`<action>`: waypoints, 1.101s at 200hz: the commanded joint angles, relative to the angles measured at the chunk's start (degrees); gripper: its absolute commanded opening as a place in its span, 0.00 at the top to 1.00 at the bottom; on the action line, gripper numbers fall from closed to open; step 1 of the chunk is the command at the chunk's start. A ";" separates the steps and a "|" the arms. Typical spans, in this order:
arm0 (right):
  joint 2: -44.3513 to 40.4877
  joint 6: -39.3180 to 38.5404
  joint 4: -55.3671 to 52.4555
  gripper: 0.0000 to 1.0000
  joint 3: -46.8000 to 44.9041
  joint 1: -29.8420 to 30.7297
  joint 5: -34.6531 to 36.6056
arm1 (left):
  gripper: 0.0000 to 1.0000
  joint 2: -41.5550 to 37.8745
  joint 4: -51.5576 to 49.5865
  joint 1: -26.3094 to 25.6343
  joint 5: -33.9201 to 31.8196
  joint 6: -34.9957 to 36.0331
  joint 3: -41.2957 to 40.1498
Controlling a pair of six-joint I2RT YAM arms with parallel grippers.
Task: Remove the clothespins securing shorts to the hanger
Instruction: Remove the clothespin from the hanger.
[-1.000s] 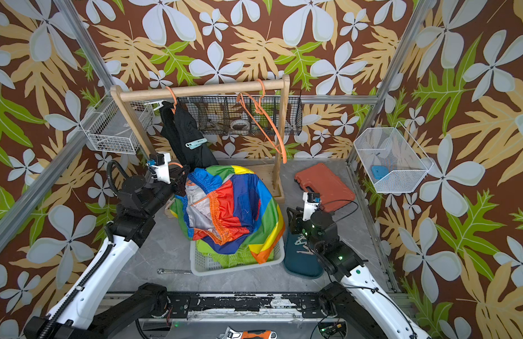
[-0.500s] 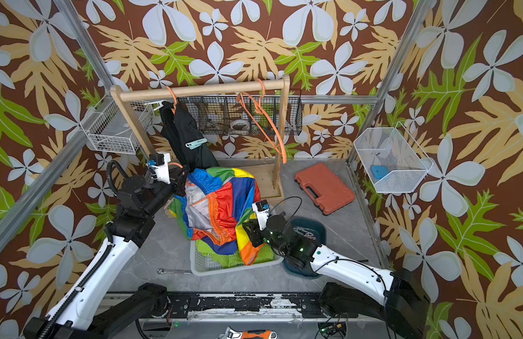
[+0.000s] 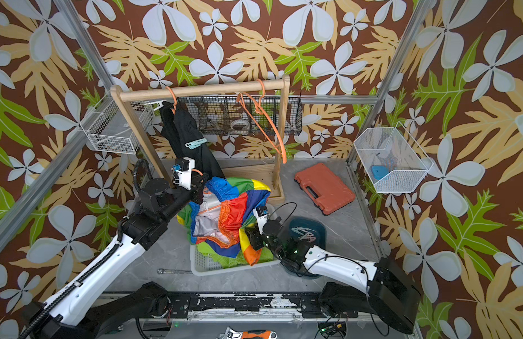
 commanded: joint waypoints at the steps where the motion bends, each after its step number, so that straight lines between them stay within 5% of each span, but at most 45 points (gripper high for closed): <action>1: -3.97 -9.43 -11.53 0.45 5.58 0.02 2.34 | 1.00 1.32 2.21 -0.13 -0.40 0.26 -0.26; 32: -6.71 -15.73 -25.02 0.42 14.87 0.02 3.04 | 1.00 2.70 2.98 -0.11 0.14 0.06 0.13; 67: -8.23 -23.26 -26.99 0.37 21.40 0.02 1.96 | 1.00 3.19 2.68 -0.20 3.22 -0.02 0.88; 143: 10.95 -44.09 -36.42 0.29 46.21 -0.04 0.67 | 1.00 3.34 0.78 -1.65 10.32 0.32 2.99; 220: 22.02 -49.64 -45.68 0.31 57.99 -5.31 -9.37 | 1.00 1.98 -1.35 -1.74 11.48 1.86 3.87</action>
